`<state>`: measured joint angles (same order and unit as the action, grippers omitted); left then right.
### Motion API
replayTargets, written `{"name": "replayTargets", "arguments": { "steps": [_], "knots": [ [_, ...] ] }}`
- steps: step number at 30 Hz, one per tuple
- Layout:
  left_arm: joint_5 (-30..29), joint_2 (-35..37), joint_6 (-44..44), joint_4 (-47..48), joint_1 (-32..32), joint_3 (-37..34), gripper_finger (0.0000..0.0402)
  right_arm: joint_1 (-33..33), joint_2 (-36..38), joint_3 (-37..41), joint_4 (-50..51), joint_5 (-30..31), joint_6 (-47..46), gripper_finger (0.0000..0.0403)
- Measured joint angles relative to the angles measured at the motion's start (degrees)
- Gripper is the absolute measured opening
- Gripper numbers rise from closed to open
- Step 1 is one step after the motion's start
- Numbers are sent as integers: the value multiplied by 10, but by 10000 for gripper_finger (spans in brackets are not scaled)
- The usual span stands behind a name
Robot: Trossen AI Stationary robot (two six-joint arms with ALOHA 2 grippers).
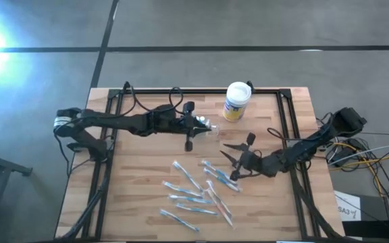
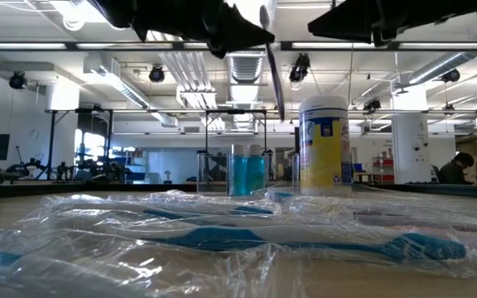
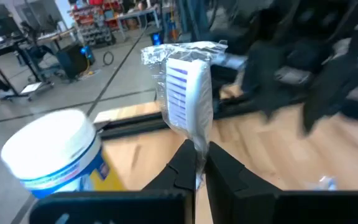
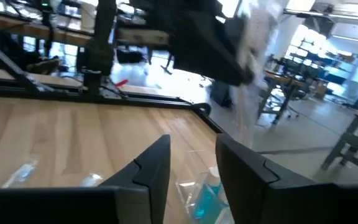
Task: Pick & Place toothbrushing station
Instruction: Put the violet toothbrush into the transparent organizer
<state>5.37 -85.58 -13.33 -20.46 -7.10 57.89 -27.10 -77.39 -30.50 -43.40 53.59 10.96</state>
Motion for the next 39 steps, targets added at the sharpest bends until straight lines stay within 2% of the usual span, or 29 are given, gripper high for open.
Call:
{"name": "replayTargets", "arguments": {
  "steps": [8,17,27,32,39],
  "knots": [
    [-1,-30,2,-12,-39,-1,15,-4,1,0,0,0,2,95],
    [-1,-113,31,-56,-66,0,15,-4,1,1,0,0,10,75],
    [-1,-197,55,-54,-81,45,15,-4,1,3,1,0,12,71],
    [-1,-216,117,-37,-93,75,18,-4,1,6,2,0,12,75],
    [-2,-219,126,-6,-99,94,37,-4,1,7,3,0,12,66]
  ]
}}
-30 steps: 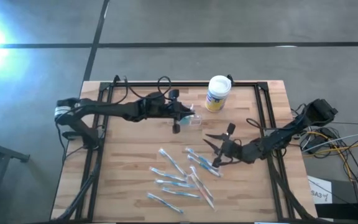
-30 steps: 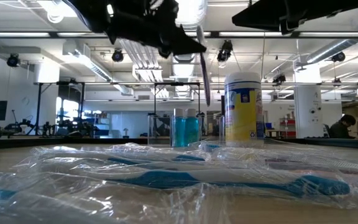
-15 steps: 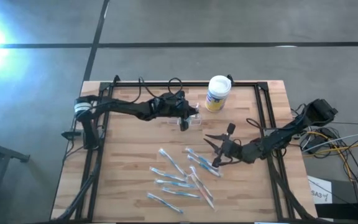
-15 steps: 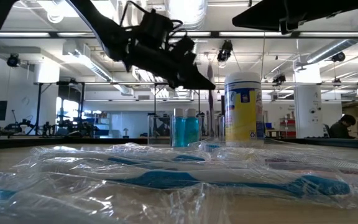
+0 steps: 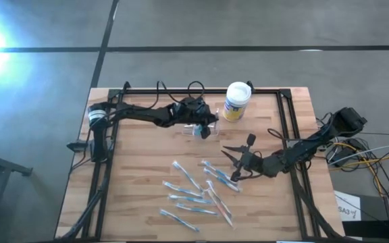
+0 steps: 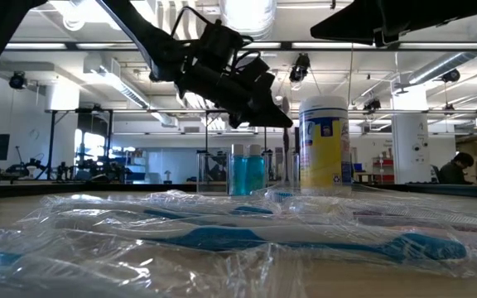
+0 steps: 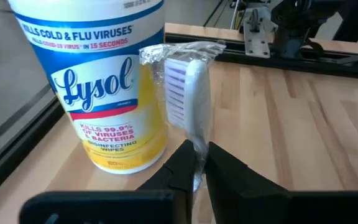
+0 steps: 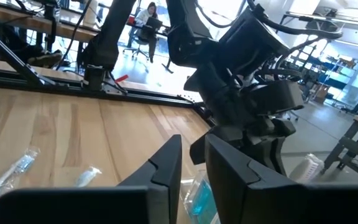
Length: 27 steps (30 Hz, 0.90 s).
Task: Pick & Place toothbrushing station
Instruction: Put the violet toothbrush into the transparent organizer
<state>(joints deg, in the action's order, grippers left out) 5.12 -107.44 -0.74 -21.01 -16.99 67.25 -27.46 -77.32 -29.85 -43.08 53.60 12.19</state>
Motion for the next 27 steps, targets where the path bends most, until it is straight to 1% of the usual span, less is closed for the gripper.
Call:
{"name": "replayTargets", "arguments": {
  "steps": [9,15,19,23,27],
  "knots": [
    [-1,0,12,3,-4,0,97,0,0,1,0,0,-2,66],
    [-1,0,8,4,-9,5,153,2,0,1,0,0,-1,60],
    [-1,0,0,28,-14,21,188,2,0,1,0,0,0,59],
    [-1,0,-19,51,-14,32,212,5,0,1,5,0,0,61],
    [-1,6,-33,58,-14,33,228,7,0,1,9,0,-2,59]
  ]
}}
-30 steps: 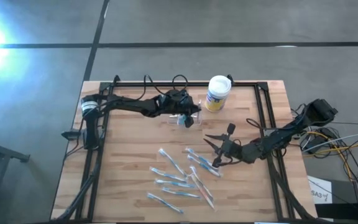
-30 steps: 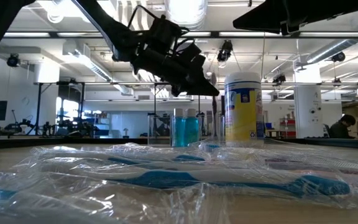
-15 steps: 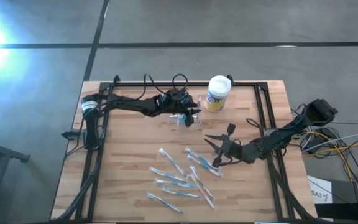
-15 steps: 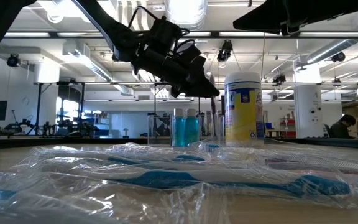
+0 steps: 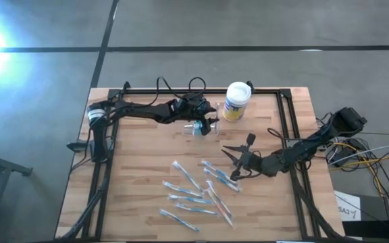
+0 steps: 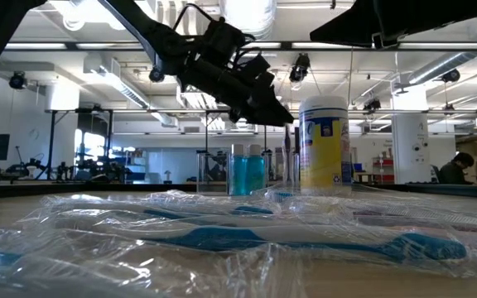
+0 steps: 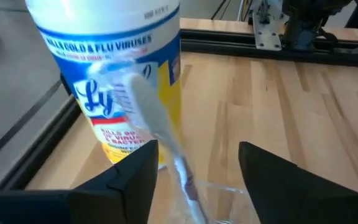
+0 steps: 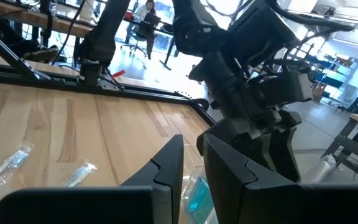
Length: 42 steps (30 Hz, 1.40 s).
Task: Pick & Place toothbrushing station
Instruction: Put the violet toothbrush into the transparent organizer
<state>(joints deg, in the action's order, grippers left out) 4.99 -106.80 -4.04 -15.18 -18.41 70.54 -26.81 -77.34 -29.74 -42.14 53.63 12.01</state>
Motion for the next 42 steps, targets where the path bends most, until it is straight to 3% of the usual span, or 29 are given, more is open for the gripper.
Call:
{"name": "replayTargets", "arguments": {
  "steps": [10,18,29,33,40,42],
  "knots": [
    [-10,71,-22,69,0,0,232,1,0,8,1,0,0,57],
    [-12,169,-29,119,0,-18,232,1,0,9,0,0,0,56],
    [-10,392,-34,211,21,-107,227,1,0,9,-1,0,-2,56],
    [9,500,-33,227,57,-170,187,1,0,9,-1,0,-1,56],
    [16,683,-6,165,142,-353,25,1,0,9,-1,0,-1,57],
    [16,726,12,130,161,-408,10,1,0,9,-1,0,-2,57]
  ]
}}
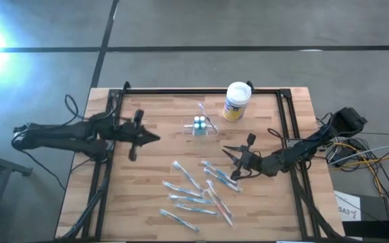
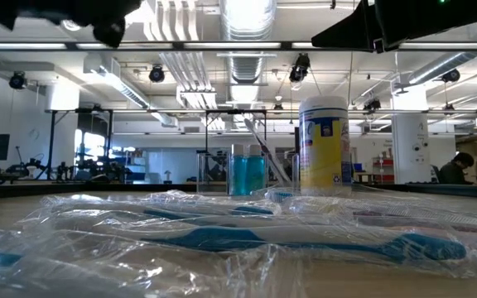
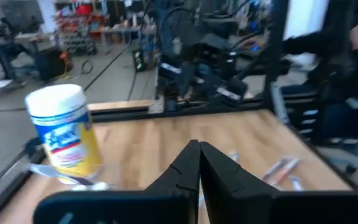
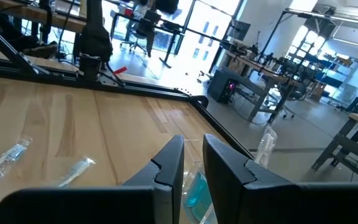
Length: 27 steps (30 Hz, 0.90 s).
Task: Pick & Place toothbrushing station
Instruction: Put the violet toothbrush into the transparent organizer
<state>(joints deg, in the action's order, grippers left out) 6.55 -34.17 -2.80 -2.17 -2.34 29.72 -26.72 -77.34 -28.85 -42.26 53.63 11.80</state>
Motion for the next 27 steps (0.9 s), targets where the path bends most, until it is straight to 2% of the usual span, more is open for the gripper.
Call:
{"name": "replayTargets", "arguments": {
  "steps": [5,9,15,18,23,27],
  "knots": [
    [-2,81,39,-56,30,-109,4,0,0,-8,0,0,-38,57],
    [-4,116,54,-69,33,-162,4,0,0,-11,1,-8,-64,57],
    [-5,140,55,-68,33,-211,3,0,0,-24,24,-106,-153,57],
    [-5,145,48,-68,33,-226,3,0,8,-52,131,-177,-223,56],
    [-3,146,50,-65,33,-234,6,0,7,-146,395,-338,-408,56],
    [-1,146,55,-65,33,-233,6,-5,-25,-217,548,-379,-539,56]
  ]
}}
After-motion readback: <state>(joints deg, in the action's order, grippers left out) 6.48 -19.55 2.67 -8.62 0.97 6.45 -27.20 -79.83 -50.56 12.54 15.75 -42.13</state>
